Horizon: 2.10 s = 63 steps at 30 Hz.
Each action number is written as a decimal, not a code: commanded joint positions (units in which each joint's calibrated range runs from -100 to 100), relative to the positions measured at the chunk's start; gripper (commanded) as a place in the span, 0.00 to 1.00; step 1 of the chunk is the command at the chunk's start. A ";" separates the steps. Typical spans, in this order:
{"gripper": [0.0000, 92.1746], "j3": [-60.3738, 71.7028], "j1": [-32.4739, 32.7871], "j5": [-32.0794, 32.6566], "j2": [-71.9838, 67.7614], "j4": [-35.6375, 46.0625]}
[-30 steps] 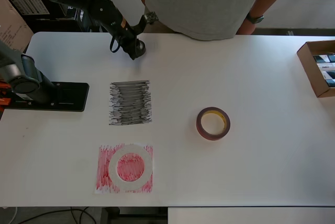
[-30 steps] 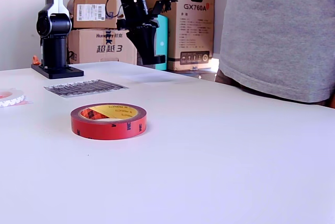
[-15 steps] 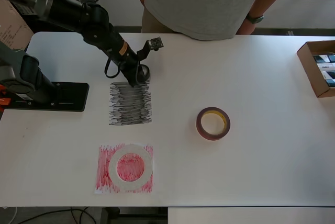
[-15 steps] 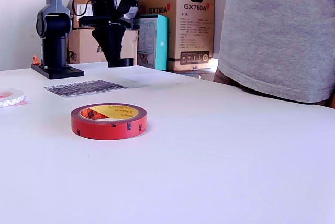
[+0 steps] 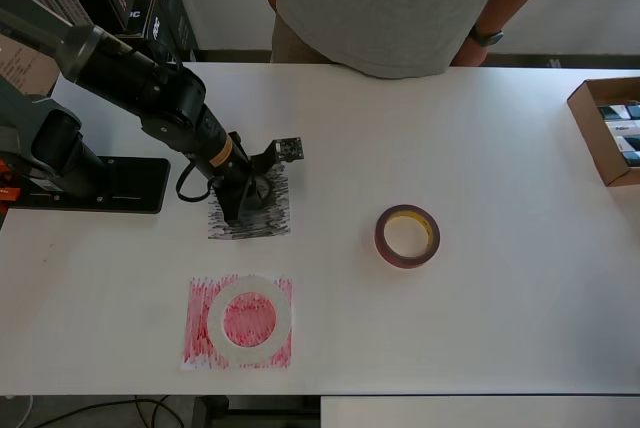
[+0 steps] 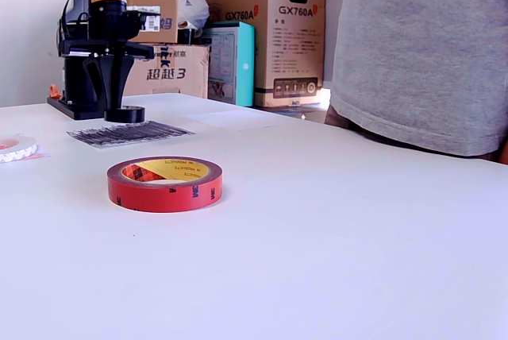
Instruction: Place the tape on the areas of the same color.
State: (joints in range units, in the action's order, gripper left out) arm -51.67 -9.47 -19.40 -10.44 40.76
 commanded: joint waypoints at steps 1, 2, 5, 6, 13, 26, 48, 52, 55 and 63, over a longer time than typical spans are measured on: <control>0.00 0.10 -0.77 -0.90 -1.63 0.01; 0.00 0.19 -0.62 -0.90 -1.91 0.01; 0.00 0.10 -0.30 -0.90 -2.00 0.01; 0.00 0.10 -0.22 -0.90 -2.00 0.01; 0.00 0.01 0.57 -0.98 -2.19 0.01; 0.01 -0.63 1.52 -0.98 -2.19 0.01; 0.47 -0.99 1.52 -5.32 -1.07 0.01; 0.47 5.01 0.88 -4.91 -1.07 0.86; 0.47 9.82 0.41 -4.17 -1.07 0.94; 0.47 29.54 1.04 4.75 -3.78 11.80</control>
State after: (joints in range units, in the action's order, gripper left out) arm -35.77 -8.83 -20.53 -12.66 44.91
